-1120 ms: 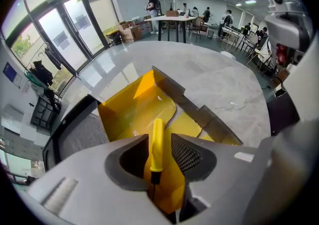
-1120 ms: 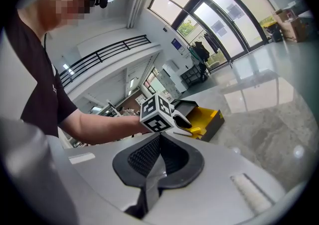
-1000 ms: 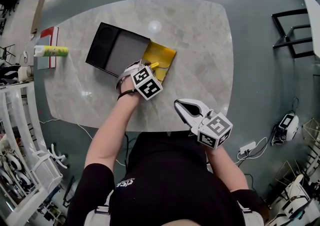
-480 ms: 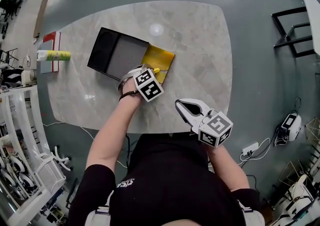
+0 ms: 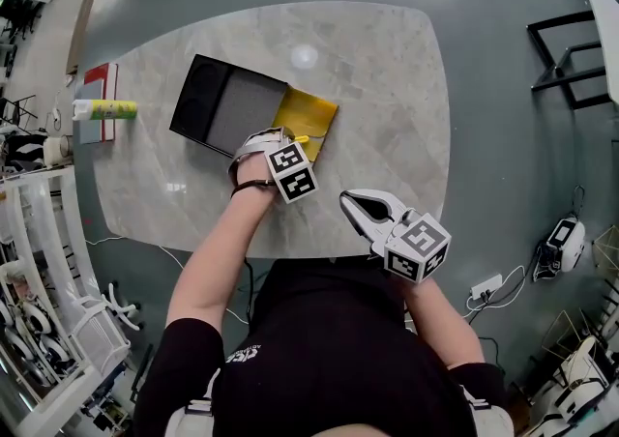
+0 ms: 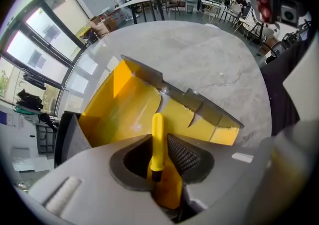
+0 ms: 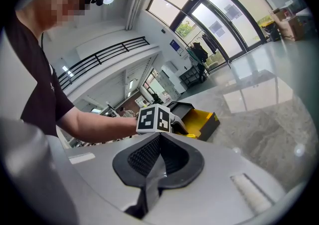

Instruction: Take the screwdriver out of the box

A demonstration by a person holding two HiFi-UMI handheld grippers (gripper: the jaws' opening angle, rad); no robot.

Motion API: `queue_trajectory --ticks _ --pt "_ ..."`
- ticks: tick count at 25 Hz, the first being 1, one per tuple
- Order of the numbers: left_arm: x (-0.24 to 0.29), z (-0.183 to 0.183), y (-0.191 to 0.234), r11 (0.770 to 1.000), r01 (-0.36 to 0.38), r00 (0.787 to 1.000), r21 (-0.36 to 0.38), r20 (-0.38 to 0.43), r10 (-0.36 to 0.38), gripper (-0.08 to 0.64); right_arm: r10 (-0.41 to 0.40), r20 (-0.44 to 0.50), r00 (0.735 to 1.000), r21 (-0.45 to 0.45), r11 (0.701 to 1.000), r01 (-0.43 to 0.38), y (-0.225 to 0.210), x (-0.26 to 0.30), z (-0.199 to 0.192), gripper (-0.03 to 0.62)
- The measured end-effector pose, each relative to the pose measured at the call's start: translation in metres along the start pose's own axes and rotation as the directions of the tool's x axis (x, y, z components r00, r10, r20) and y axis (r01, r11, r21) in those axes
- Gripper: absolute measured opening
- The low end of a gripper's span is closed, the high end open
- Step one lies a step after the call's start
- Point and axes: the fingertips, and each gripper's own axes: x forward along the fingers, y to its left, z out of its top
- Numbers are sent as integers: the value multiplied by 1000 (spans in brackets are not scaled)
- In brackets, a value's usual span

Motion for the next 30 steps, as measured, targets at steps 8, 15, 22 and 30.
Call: queue_trajectory --ticks 8,15,22,30 --pt "-7 3 -1 999 20 999 -33 48 -18 67 9 -1 1000 -18 1000 -9 2 1 6 14" --pt "-42 9 -2 994 19 993 -106 121 -6 67 26 0 1000 -48 999 -26 13 -4 16 14" --pt "-93 20 -5 982 4 978 -187 206 35 67 57 -3 998 -96 994 -57 26 -13 30 14" --pt "-138 24 -11 954 -18 954 -298 279 106 66 101 -23 995 -153 983 -104 36 -23 42 14"
